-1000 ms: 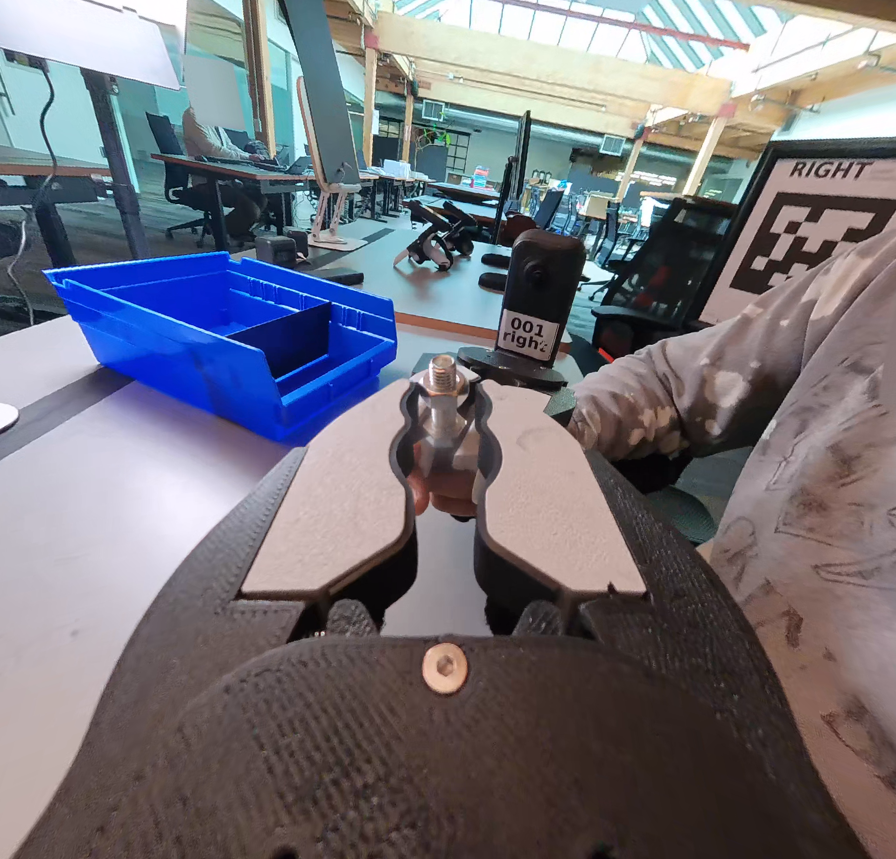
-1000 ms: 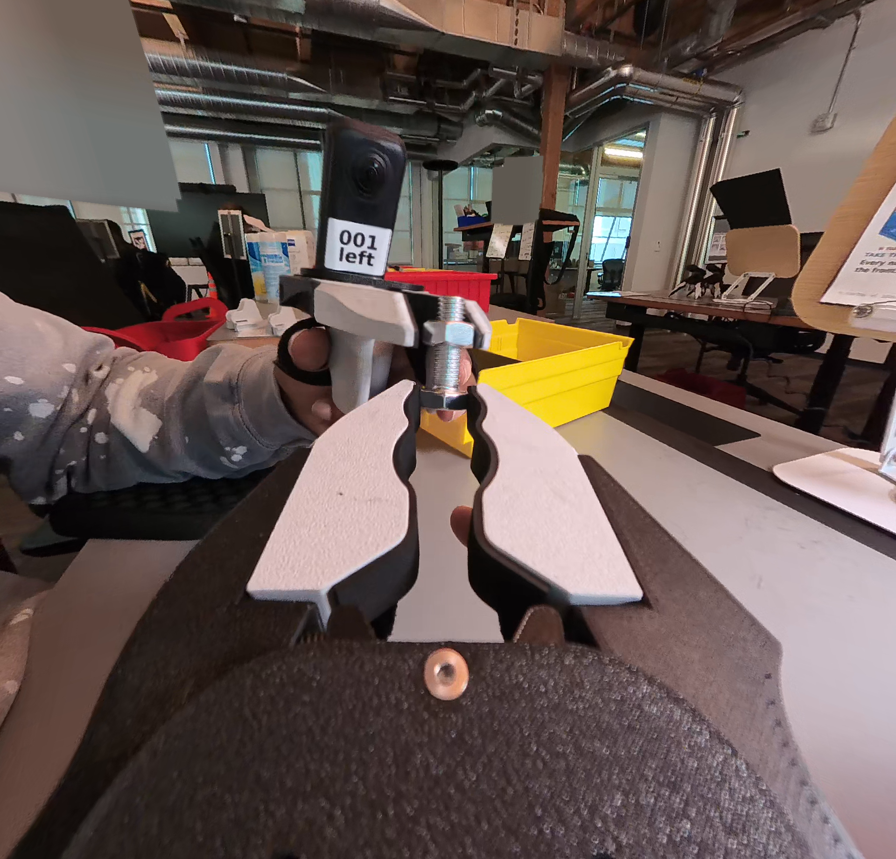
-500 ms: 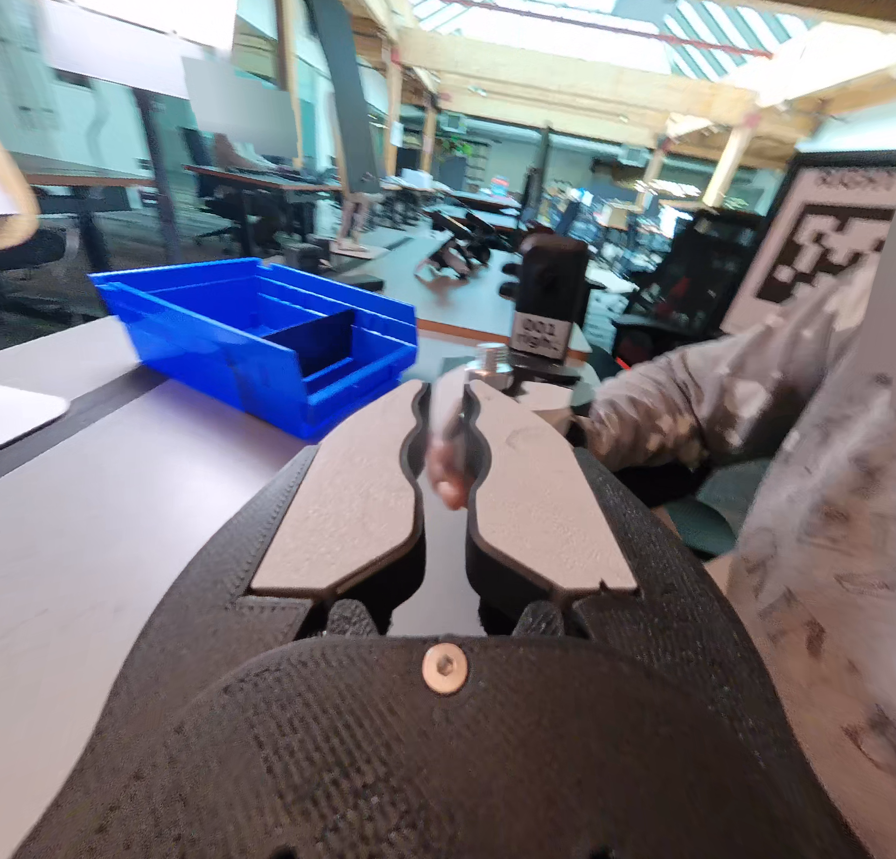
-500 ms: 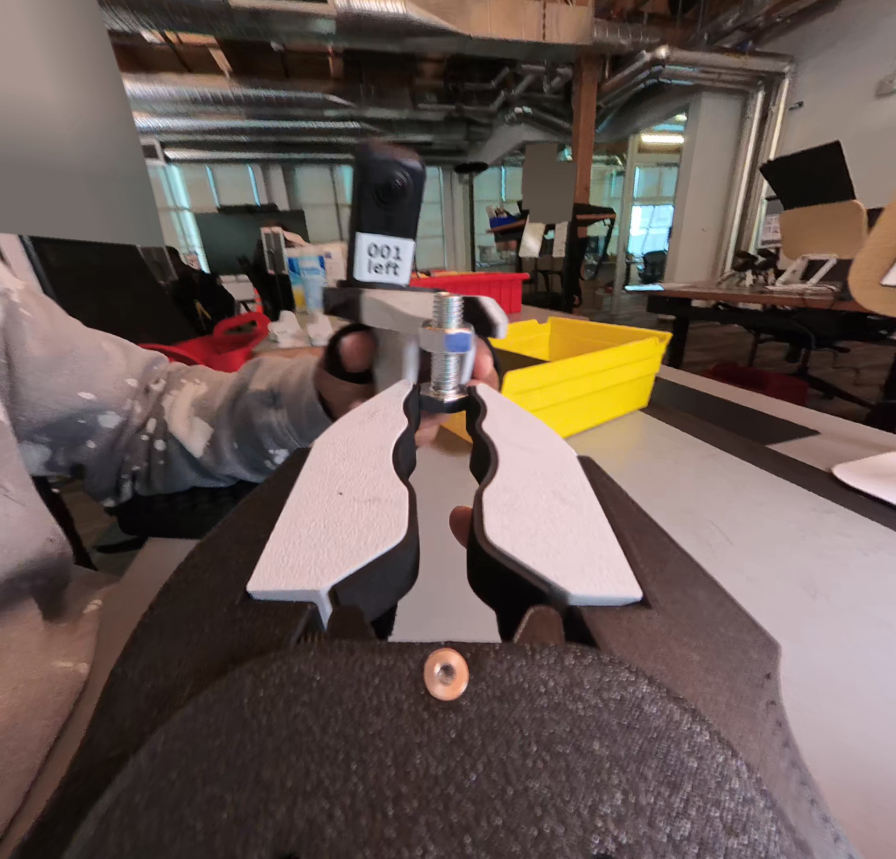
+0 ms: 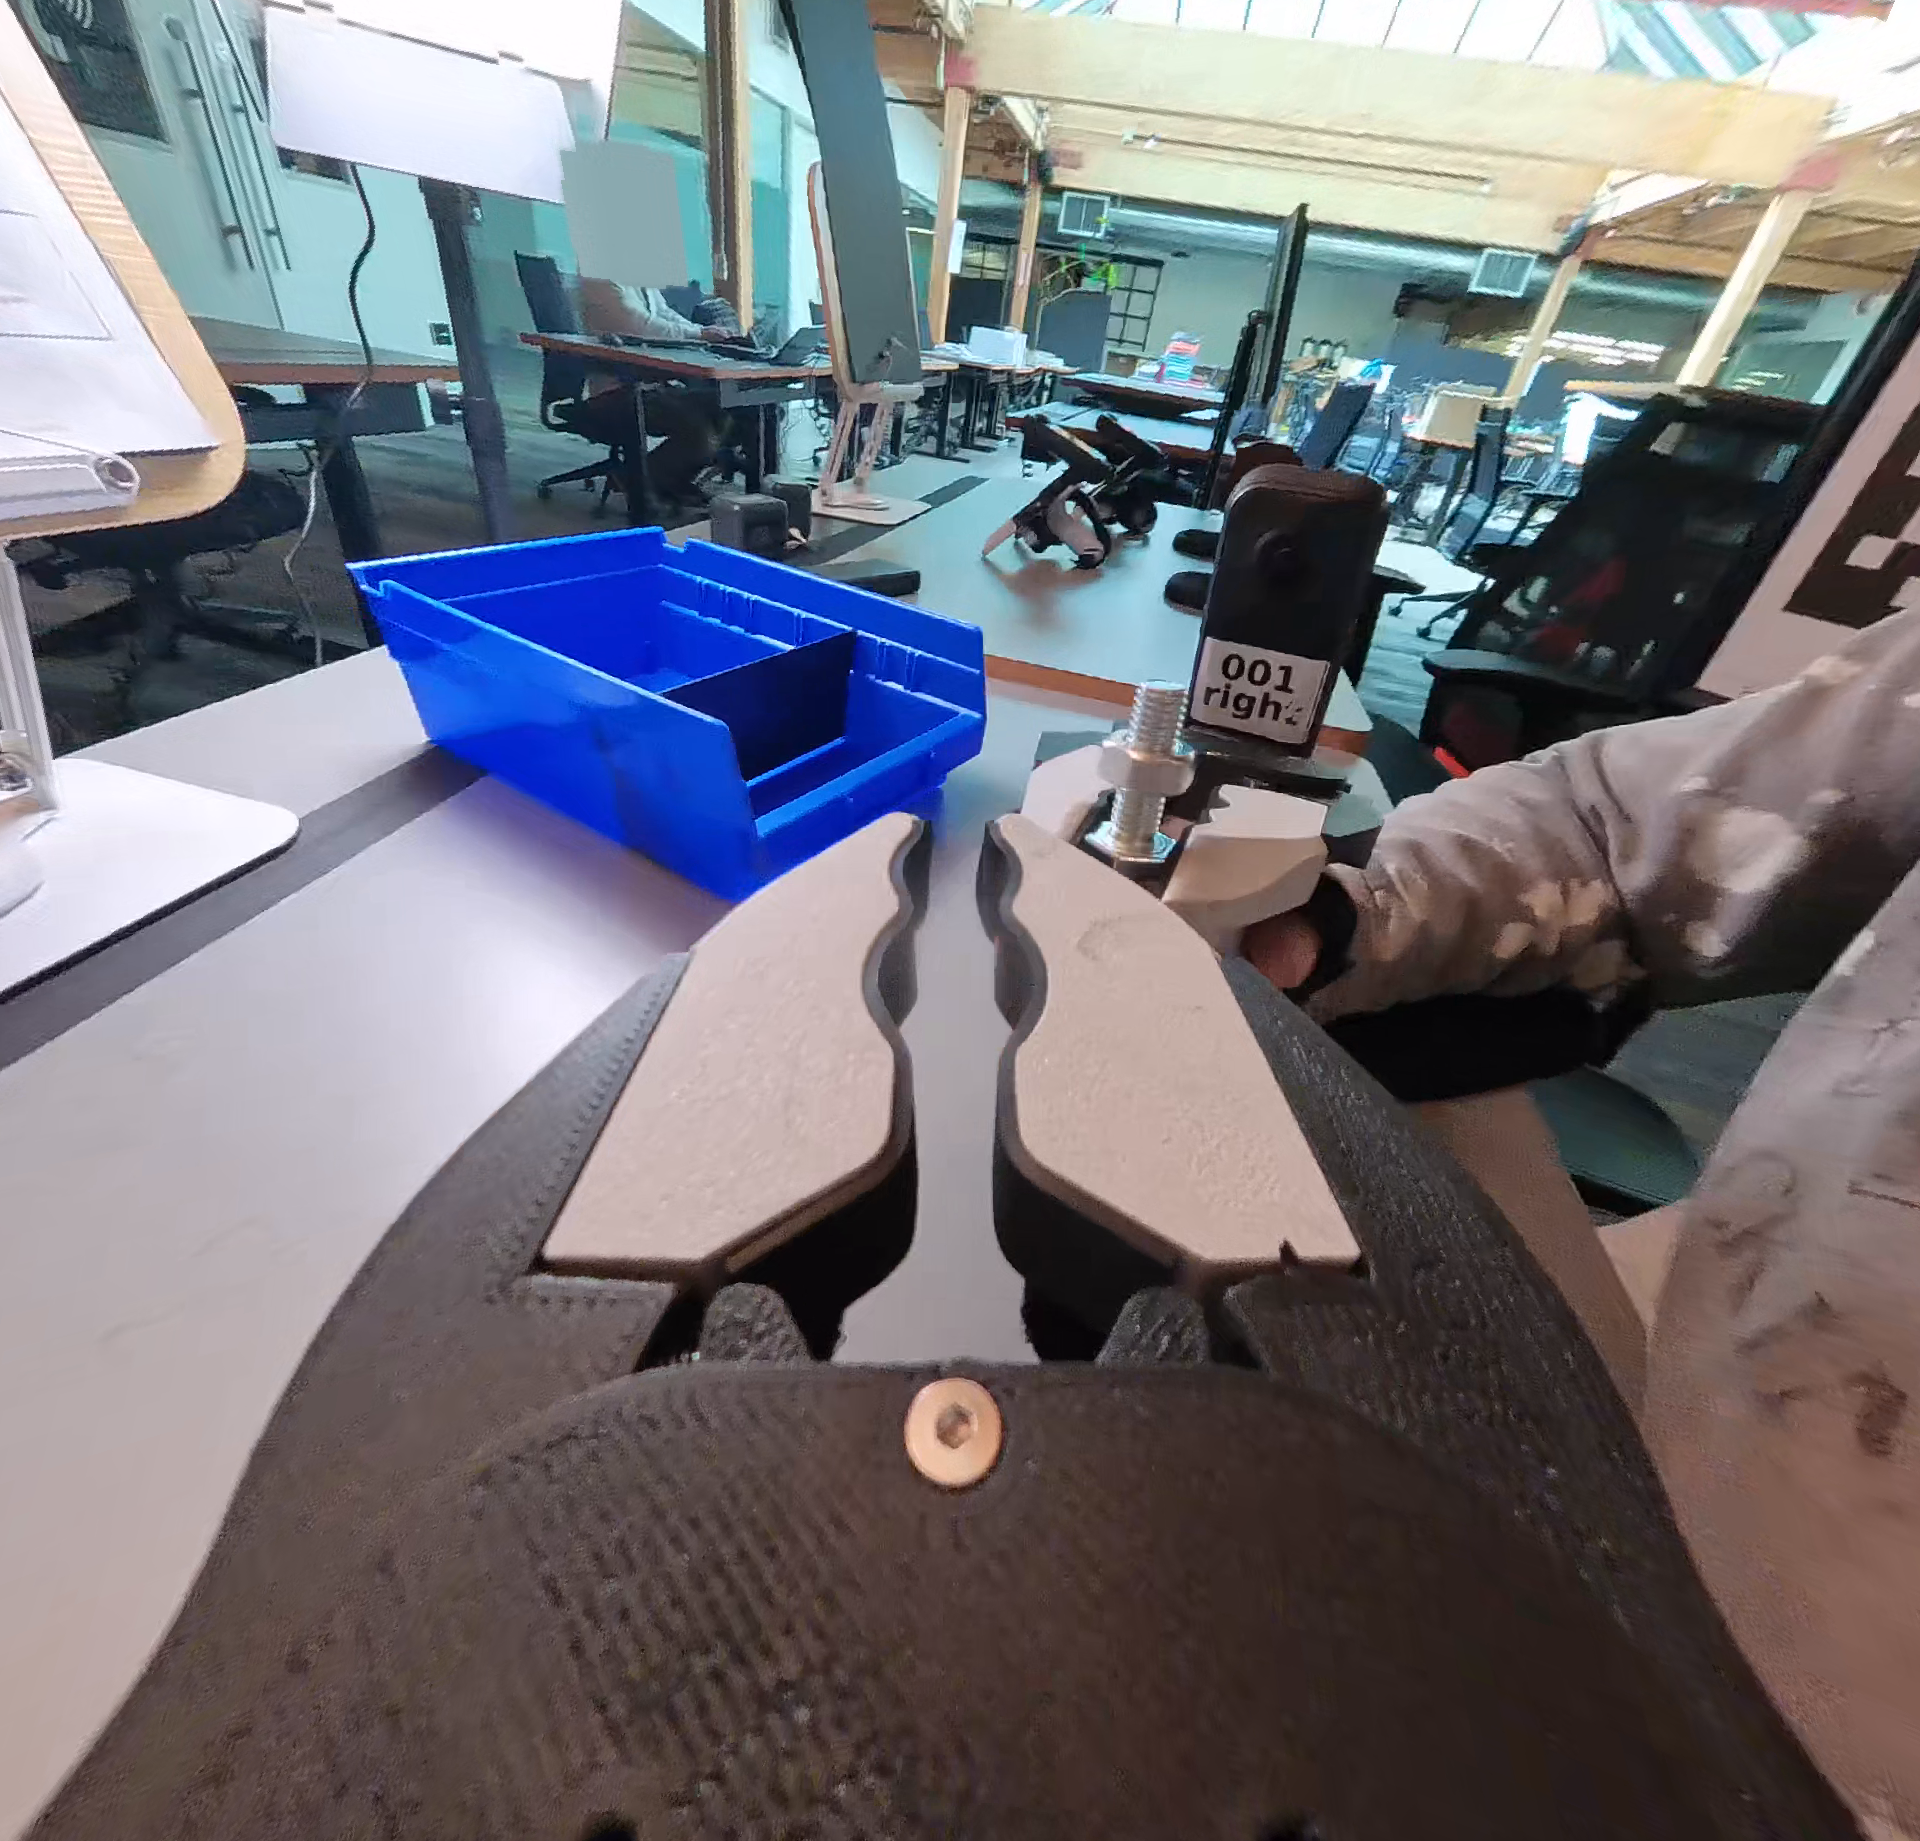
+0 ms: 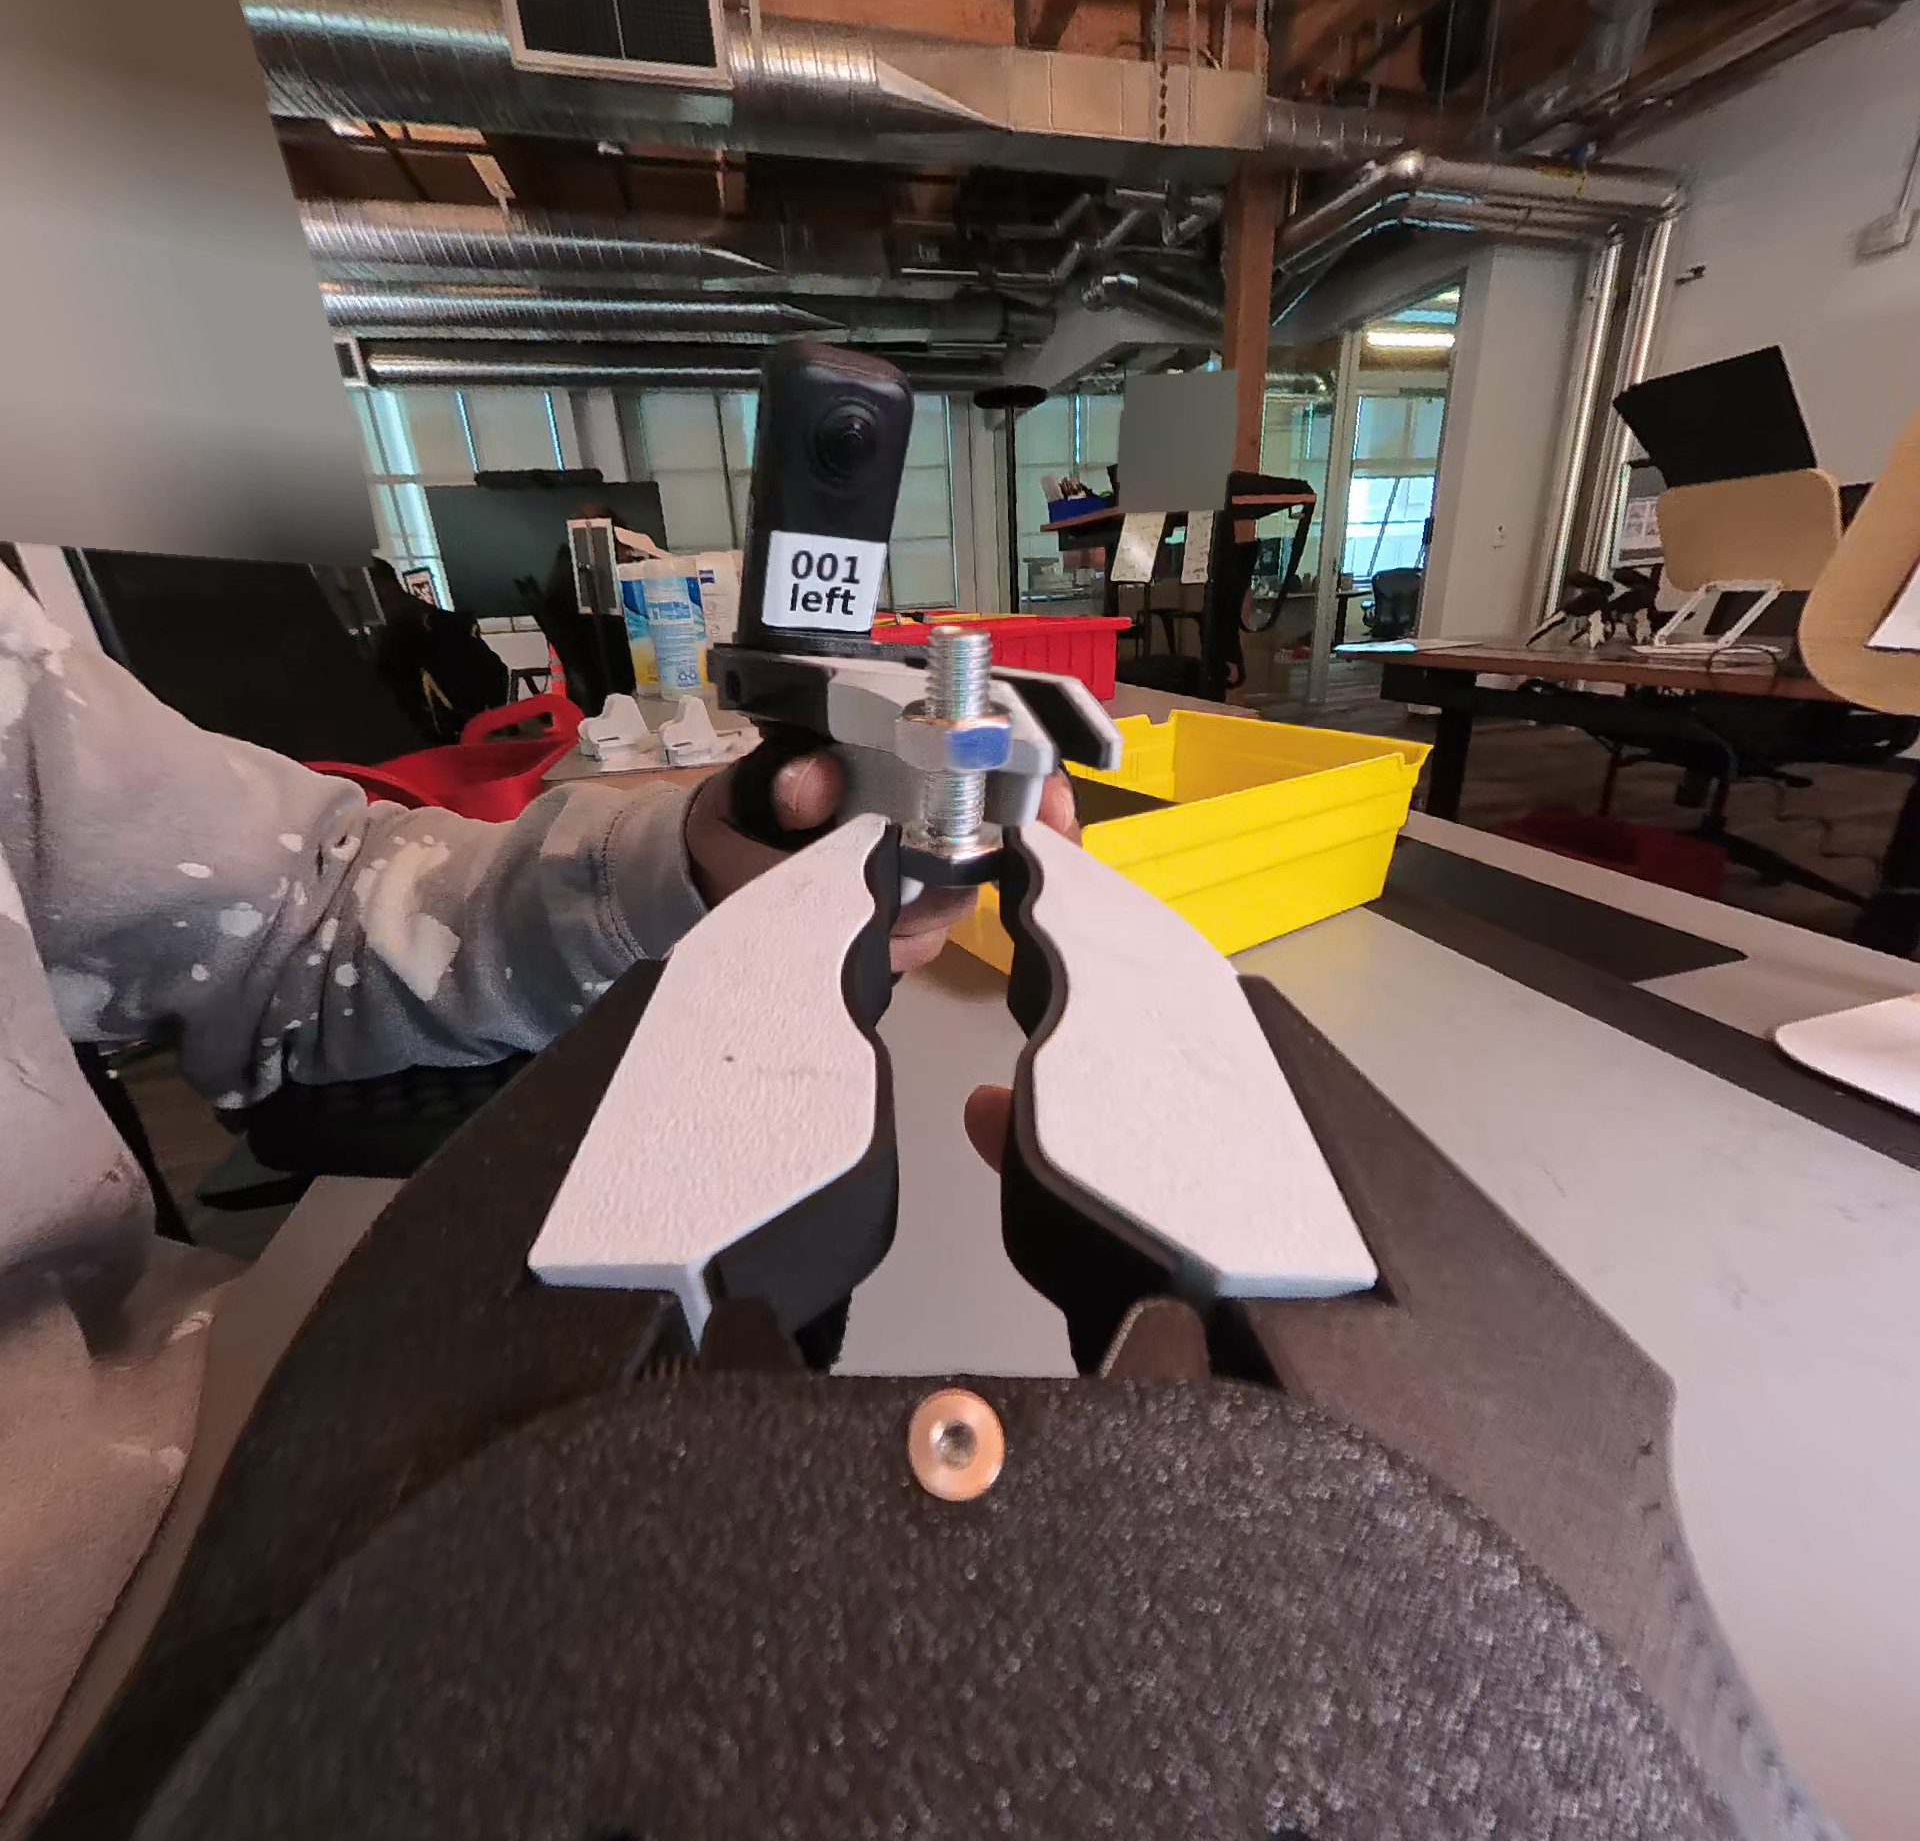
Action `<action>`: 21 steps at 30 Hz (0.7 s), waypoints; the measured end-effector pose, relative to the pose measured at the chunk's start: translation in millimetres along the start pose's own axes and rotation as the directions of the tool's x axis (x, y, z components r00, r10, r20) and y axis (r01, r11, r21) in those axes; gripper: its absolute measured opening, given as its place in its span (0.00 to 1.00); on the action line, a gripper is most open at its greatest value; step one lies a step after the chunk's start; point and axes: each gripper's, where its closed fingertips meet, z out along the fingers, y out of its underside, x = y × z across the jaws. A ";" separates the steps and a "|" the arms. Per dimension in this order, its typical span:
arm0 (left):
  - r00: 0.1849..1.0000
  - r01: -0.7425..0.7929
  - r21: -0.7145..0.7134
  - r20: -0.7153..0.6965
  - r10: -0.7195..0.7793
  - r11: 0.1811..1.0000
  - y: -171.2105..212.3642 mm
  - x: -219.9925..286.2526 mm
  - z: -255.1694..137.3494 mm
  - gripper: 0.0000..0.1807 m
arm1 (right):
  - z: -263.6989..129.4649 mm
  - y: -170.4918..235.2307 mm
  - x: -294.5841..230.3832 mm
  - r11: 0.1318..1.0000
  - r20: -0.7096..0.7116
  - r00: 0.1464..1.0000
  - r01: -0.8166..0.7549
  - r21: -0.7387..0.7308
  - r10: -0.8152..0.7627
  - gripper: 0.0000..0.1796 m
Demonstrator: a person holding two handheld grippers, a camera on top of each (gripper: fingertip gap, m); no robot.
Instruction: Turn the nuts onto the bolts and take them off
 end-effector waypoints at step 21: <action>0.993 0.021 -0.017 -0.117 -0.023 1.000 1.3 25.4 8.0 0.14 | 2.3 7.8 3.2 0.999 -0.029 1.000 0.005 -0.032 -0.005 0.10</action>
